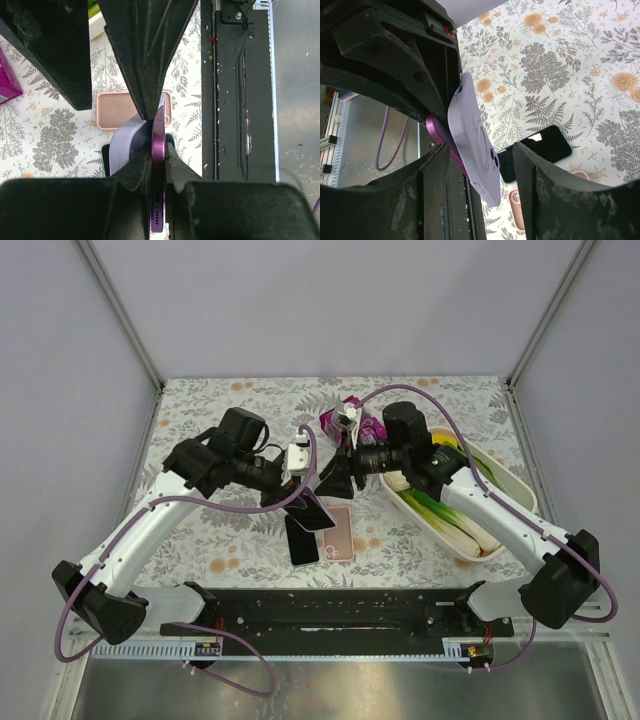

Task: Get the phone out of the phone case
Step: Remove the phone case from the phone.

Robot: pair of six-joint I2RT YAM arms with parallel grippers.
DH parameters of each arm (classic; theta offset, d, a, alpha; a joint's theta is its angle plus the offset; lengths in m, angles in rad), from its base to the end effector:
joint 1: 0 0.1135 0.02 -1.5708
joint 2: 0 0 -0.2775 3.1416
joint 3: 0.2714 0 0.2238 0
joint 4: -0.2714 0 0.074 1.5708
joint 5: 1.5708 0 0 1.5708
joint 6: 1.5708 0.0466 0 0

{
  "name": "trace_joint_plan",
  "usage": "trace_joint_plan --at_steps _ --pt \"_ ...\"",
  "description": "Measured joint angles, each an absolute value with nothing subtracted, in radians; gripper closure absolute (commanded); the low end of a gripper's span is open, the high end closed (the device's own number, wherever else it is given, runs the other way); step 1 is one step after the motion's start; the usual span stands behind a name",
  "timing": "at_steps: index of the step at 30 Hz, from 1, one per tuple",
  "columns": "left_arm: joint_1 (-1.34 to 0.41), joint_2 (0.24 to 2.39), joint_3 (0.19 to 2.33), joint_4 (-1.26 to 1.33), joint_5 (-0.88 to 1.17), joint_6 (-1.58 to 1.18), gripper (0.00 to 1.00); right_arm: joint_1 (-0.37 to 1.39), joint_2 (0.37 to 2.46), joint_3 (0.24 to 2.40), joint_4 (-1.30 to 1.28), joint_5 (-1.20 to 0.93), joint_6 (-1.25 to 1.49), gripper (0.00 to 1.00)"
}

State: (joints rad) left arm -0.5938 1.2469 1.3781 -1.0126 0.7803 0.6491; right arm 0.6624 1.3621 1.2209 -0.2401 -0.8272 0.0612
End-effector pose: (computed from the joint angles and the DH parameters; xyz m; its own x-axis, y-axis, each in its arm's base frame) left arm 0.1522 -0.1423 0.3816 -0.0449 0.5487 -0.8348 0.9988 0.0088 -0.0479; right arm 0.2016 0.2007 0.3748 -0.3513 -0.2215 -0.9097 -0.9353 0.1274 0.3302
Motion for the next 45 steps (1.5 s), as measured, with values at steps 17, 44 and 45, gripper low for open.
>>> trace_joint_plan --at_steps 17,44,45 --pt "-0.616 1.248 1.378 -1.000 0.775 0.616 1.00 0.698 1.377 1.221 -0.236 -0.790 0.057 0.48" --pt "-0.621 1.246 1.372 -0.986 0.747 0.575 1.00 0.766 1.438 1.232 -0.236 -0.672 0.033 1.00" --pt "-0.621 1.241 1.368 -0.985 0.746 0.577 1.00 0.767 1.439 1.234 -0.237 -0.665 0.033 1.00"
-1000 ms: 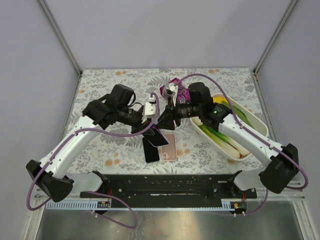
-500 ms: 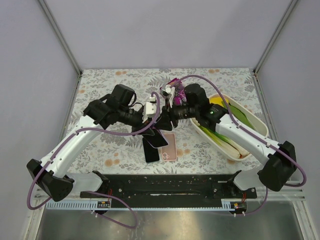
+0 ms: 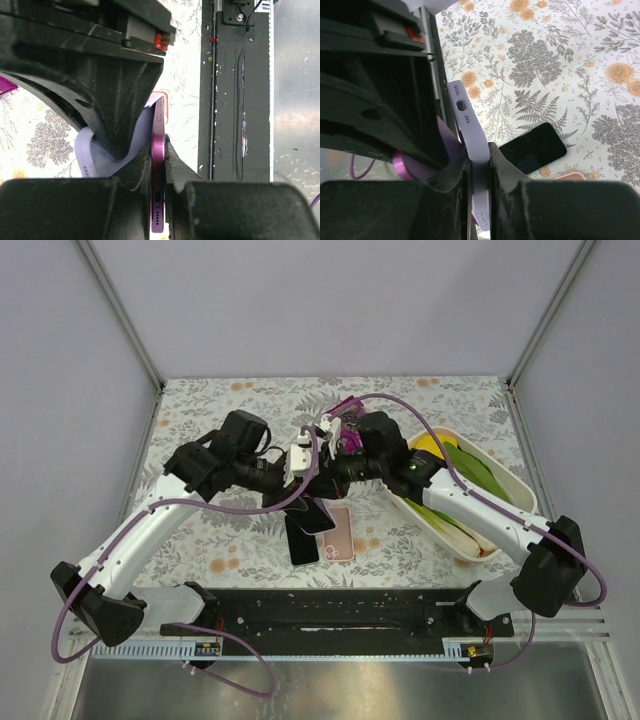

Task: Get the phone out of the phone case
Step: Remove the phone case from the phone, then place the phone case at the center of the board, then place the phone at the center of the board.

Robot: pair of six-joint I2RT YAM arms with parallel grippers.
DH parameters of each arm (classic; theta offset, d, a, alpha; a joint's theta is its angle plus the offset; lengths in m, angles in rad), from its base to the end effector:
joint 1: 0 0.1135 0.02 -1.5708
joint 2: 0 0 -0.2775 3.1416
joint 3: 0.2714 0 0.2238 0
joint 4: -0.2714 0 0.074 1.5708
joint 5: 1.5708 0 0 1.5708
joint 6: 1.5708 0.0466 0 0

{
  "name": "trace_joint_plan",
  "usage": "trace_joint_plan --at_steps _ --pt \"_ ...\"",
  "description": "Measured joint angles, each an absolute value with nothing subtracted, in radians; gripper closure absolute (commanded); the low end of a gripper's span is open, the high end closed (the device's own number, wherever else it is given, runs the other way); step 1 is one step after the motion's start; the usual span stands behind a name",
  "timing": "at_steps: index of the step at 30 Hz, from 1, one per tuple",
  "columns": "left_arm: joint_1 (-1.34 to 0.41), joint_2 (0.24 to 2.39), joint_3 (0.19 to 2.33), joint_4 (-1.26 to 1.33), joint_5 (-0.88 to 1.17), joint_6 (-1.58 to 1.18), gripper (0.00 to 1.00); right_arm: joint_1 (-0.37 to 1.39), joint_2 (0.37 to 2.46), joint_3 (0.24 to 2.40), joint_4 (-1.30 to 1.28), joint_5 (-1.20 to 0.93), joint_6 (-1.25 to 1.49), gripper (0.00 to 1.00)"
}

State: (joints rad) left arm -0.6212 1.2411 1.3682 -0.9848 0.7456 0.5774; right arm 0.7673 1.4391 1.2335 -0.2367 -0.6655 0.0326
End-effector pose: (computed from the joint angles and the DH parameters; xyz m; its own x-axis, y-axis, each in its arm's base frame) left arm 0.1501 -0.1463 0.3810 -0.0849 0.5539 -0.8282 0.9964 0.0439 -0.0728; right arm 0.2009 0.2337 0.3559 -0.3388 -0.2911 -0.8947 -0.9372 0.1884 0.2936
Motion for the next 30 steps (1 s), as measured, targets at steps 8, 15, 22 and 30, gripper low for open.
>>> trace_joint_plan --at_steps 8,15,22,30 --pt "-0.624 1.169 1.364 -1.033 0.757 0.614 1.00 0.765 1.490 1.249 -0.257 -0.541 0.027 1.00" --pt "-0.627 1.085 1.364 -1.145 0.753 0.666 1.00 0.731 1.536 1.249 -0.291 -0.469 0.027 1.00" --pt "-0.604 1.109 1.364 -1.282 0.710 0.756 1.00 0.702 1.536 1.245 -0.289 -0.462 0.030 1.00" --pt "-0.405 1.213 1.304 -1.351 0.700 0.895 1.00 0.603 1.485 1.123 -0.290 -0.476 0.035 1.00"
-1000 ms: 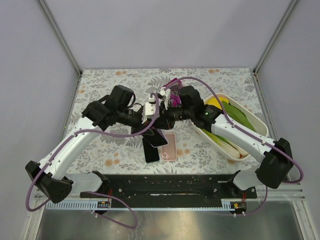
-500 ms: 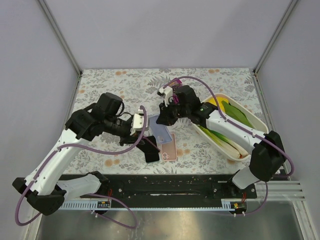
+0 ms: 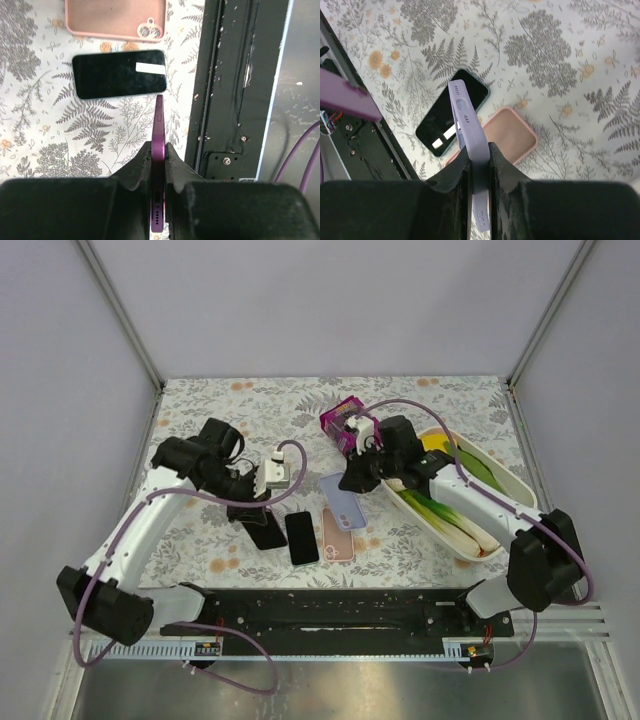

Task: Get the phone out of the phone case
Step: Place the phone at the center of the board.

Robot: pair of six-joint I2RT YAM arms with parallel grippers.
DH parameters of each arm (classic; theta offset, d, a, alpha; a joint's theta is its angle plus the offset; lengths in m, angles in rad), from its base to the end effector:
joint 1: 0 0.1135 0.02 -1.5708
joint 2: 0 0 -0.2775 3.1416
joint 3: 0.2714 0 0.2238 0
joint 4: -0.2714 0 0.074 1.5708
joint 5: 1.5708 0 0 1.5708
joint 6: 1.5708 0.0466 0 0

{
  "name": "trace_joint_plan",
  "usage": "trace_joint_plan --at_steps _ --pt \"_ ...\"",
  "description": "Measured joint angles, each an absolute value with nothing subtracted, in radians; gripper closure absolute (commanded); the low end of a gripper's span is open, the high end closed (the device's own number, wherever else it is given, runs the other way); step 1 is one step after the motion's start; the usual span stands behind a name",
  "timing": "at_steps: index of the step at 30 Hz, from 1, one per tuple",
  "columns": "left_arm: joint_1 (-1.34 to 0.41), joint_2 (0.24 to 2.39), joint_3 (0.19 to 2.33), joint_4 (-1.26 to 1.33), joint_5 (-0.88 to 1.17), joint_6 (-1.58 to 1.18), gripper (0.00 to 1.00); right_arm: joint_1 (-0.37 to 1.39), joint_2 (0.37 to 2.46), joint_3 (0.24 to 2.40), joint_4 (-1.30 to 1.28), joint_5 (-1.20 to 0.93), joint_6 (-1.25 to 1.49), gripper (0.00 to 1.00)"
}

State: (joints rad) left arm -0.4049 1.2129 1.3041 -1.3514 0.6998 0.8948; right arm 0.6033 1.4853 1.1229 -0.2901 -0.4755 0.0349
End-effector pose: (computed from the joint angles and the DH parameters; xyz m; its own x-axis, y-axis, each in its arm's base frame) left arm 0.1403 -0.0928 0.3484 -0.1713 0.7227 -0.6696 0.9844 0.0988 -0.1453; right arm 0.2439 0.1940 0.2996 -0.5277 -0.3259 -0.7844 -0.7860 0.5375 0.3055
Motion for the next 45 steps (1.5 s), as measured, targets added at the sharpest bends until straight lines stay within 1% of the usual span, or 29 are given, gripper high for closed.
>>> trace_joint_plan --at_steps 8,16,22,27,30,33,41,43,44,45 --pt "-0.305 1.406 1.253 -1.348 0.701 1.015 1.00 0.535 1.366 0.954 -0.316 -0.513 0.016 1.00" --pt "-0.287 1.582 1.249 -1.339 0.701 1.049 1.00 0.466 1.359 0.867 -0.347 -0.525 -0.031 1.00" --pt "-0.265 1.671 1.251 -1.336 0.702 1.048 1.00 0.443 1.359 0.813 -0.358 -0.533 -0.044 1.00" --pt "-0.249 1.731 1.279 -1.359 0.712 1.039 1.00 0.435 1.360 0.811 -0.363 -0.535 -0.041 0.99" --pt "-0.236 1.767 1.298 -1.371 0.718 1.030 1.00 0.432 1.377 0.814 -0.363 -0.531 -0.029 0.91" --pt "-0.221 1.806 1.321 -1.385 0.720 1.019 1.00 0.427 1.408 0.825 -0.366 -0.515 -0.007 0.80" --pt "-0.202 1.923 1.400 -1.434 0.721 0.993 1.00 0.424 1.499 0.871 -0.383 -0.474 0.045 0.66" --pt "-0.201 1.945 1.415 -1.444 0.720 0.990 1.00 0.424 1.521 0.883 -0.391 -0.459 0.051 0.51" --pt "-0.199 1.955 1.422 -1.448 0.720 0.987 1.00 0.424 1.530 0.888 -0.394 -0.455 0.057 0.46" --pt "-0.199 1.965 1.427 -1.452 0.720 0.984 1.00 0.424 1.541 0.895 -0.400 -0.451 0.062 0.46"
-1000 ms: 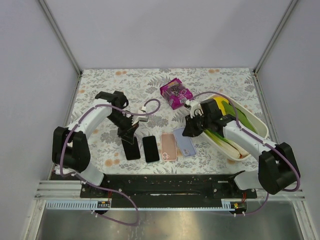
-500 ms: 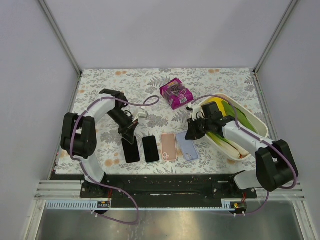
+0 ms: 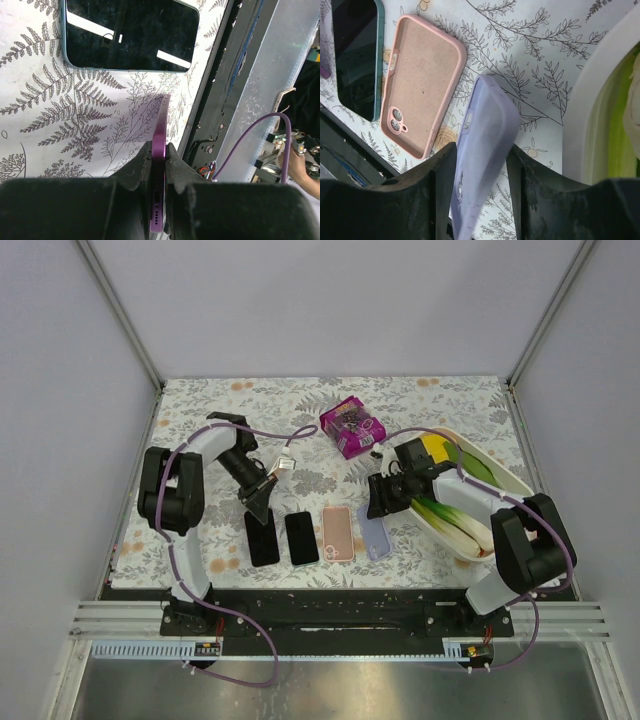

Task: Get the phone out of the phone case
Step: Place the phone at the center of the board.

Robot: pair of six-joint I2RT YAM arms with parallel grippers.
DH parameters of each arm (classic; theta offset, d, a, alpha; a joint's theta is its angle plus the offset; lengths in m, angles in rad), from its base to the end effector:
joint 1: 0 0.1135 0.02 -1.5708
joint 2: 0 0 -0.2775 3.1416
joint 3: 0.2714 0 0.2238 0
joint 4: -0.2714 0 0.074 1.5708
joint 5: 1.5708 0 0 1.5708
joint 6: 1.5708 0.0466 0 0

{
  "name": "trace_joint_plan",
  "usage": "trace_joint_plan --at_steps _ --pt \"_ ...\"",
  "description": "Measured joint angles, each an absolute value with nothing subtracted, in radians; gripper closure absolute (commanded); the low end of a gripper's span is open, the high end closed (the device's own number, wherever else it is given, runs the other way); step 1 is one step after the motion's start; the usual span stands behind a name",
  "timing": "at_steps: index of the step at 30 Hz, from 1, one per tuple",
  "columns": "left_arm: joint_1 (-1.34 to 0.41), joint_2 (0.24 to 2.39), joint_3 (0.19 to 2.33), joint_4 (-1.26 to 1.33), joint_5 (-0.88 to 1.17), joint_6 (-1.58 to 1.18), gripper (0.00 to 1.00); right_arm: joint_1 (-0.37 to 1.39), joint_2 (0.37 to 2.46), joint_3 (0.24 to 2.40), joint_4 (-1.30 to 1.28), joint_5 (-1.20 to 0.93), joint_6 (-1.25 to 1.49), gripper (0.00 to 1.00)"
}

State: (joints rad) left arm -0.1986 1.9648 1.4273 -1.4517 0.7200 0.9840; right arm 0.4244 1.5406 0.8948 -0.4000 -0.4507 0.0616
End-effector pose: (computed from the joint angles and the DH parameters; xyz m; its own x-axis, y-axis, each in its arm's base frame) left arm 0.2862 -0.0889 0.2113 -0.5912 0.7576 -0.2768 0.6826 0.2872 -0.6719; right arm 0.2450 0.1330 0.2087 -0.8221 -0.3107 -0.4771 -0.5200 0.7509 0.4071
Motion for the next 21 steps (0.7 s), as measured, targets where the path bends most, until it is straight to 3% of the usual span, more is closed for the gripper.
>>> trace_joint_plan --at_steps 3,9,12,19,21 --pt "-0.195 1.990 1.436 -1.462 0.719 0.971 1.00 0.424 1.574 0.920 -0.417 -0.443 0.071 0.43" --pt "-0.188 2.038 1.452 -1.483 0.716 0.953 1.00 0.428 1.601 0.947 -0.424 -0.427 0.083 0.23" --pt "-0.188 2.051 1.464 -1.490 0.709 0.938 1.00 0.428 1.601 0.947 -0.425 -0.409 0.081 0.21" --pt "-0.192 2.066 1.492 -1.479 0.661 0.896 0.69 0.428 1.599 0.947 -0.430 -0.402 0.075 0.21" --pt "-0.193 2.066 1.492 -1.427 0.625 0.898 0.67 0.427 1.597 0.946 -0.435 -0.402 0.073 0.21"
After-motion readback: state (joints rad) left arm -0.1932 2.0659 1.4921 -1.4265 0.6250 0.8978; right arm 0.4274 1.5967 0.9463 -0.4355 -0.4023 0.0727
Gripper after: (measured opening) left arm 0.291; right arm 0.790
